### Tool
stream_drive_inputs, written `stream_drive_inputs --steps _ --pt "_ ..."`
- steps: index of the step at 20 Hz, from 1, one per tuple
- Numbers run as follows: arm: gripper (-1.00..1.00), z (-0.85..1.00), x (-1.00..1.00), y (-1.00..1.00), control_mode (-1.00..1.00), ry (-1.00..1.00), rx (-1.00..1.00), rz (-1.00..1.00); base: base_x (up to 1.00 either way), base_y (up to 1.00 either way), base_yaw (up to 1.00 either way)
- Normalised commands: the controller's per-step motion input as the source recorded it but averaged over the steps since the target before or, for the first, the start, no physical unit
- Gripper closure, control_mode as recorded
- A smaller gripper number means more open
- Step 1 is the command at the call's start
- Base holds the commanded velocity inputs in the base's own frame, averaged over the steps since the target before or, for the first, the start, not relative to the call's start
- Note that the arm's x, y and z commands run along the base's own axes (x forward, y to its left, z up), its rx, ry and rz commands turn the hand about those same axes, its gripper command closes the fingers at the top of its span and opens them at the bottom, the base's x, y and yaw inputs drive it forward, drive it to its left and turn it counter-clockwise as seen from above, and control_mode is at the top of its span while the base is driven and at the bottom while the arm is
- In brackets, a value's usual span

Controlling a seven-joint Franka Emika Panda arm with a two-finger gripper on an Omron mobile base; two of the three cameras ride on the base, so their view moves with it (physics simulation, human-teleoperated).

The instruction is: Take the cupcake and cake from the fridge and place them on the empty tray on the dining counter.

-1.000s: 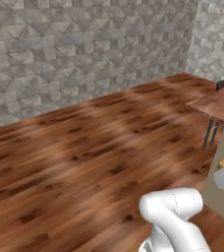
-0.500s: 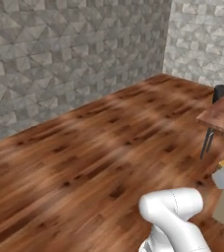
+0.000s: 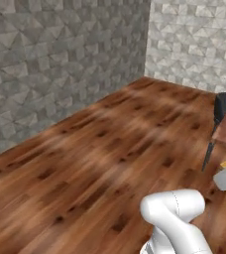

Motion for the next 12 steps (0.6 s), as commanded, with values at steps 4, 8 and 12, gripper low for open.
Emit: stream_drive_inputs --steps 4,8,12 --pt "1.0 0.0 0.0 0.0 1.0 0.0 0.0 0.0 1.0 0.11 -0.31" --pt "1.0 0.0 0.0 0.0 1.0 0.0 0.0 0.0 1.0 0.17 -0.34" --pt "1.0 0.0 0.0 0.0 1.0 0.0 0.0 0.0 1.0 0.22 -0.37"
